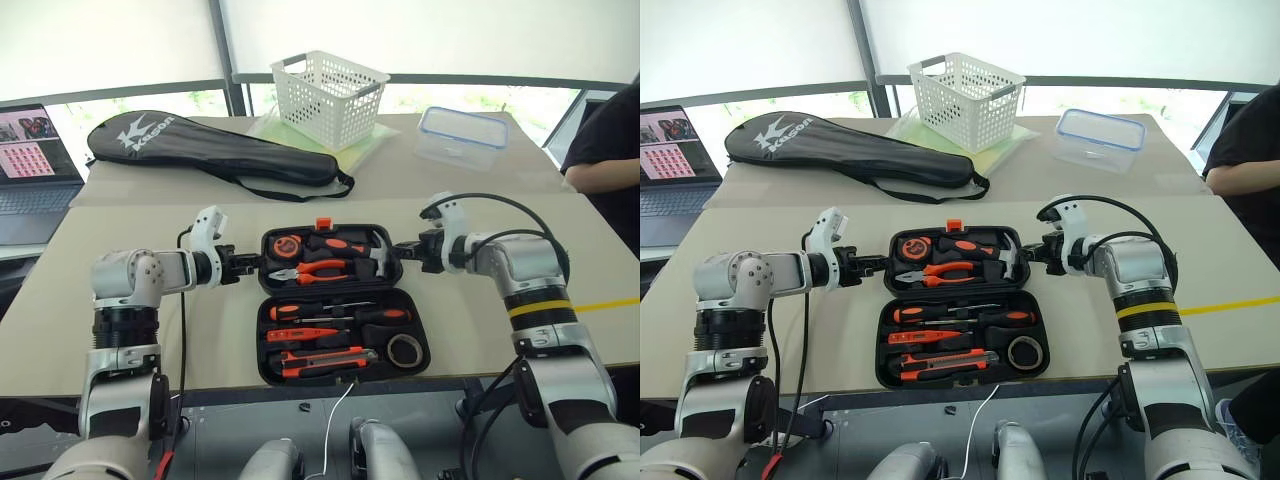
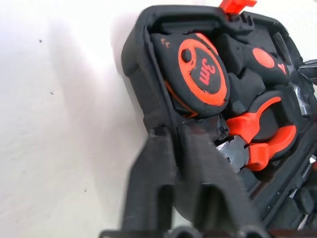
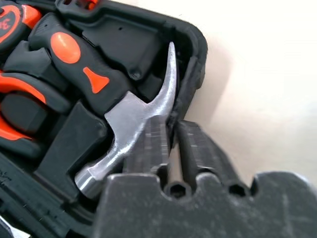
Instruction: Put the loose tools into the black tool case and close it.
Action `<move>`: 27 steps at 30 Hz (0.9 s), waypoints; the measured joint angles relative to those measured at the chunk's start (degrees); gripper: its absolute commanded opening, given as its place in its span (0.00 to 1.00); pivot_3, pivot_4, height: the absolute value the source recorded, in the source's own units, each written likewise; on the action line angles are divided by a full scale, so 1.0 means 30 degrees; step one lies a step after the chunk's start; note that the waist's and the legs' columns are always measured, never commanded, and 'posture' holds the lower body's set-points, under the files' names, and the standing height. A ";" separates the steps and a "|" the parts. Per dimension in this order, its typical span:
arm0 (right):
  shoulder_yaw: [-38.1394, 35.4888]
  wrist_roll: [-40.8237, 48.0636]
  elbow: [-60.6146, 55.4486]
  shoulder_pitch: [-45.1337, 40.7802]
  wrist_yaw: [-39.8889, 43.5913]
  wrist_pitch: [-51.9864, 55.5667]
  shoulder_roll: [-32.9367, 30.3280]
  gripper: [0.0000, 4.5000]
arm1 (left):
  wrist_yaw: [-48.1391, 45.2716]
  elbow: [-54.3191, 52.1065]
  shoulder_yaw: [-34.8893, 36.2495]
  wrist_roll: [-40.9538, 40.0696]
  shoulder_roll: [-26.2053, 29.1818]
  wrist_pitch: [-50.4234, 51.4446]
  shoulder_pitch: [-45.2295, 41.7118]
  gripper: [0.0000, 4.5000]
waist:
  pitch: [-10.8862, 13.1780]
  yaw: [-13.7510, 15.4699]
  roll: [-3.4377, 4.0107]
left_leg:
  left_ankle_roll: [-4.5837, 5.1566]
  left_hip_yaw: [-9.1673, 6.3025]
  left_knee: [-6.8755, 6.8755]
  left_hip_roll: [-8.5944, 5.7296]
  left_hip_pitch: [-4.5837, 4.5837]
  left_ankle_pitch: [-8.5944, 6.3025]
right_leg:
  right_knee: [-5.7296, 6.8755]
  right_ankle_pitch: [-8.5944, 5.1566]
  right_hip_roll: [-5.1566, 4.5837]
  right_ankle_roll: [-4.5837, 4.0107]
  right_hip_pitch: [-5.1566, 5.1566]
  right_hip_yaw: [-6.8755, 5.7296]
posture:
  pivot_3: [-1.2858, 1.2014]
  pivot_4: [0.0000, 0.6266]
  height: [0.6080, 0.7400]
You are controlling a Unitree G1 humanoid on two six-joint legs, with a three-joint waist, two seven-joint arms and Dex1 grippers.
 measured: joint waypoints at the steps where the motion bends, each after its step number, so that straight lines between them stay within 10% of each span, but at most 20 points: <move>1: 0.0007 0.0000 -0.0034 0.0003 -0.0011 0.0001 0.0005 0.00 | 0.0043 -0.0043 0.0039 -0.0023 -0.0008 -0.0009 0.0043 0.00 | 0.0000 -0.0001 0.0001 | 0.0000 0.0001 0.0000 0.0000 0.0003 0.0000 | 0.0004 0.0000 0.0000 0.0000 0.0000 0.0003 | 0.52 0.24 1.00; 8: -0.0359 -0.0045 -0.0208 -0.0016 -0.0991 -0.0111 0.0440 0.00 | -0.0070 -0.1450 -0.0318 0.0123 -0.0016 -0.1754 0.1200 0.00 | -0.0001 -0.0072 0.0002 | -0.0002 0.0005 0.0004 0.0008 0.0004 -0.0001 | 0.0006 0.0000 -0.0014 -0.0001 -0.0002 0.0030 | 0.52 0.24 1.00; 27: -0.0894 -0.3681 -0.5660 0.6365 -0.5005 -1.5765 0.0888 0.00 | -0.0726 -0.4955 -0.3699 0.7723 0.0673 -2.3074 0.7180 0.00 | -0.0002 -0.0124 0.0004 | -0.0015 0.0057 0.0005 -0.0020 -0.0167 0.0003 | -0.0019 0.0010 0.0025 -0.0029 -0.0292 0.0030 | 0.52 0.24 1.00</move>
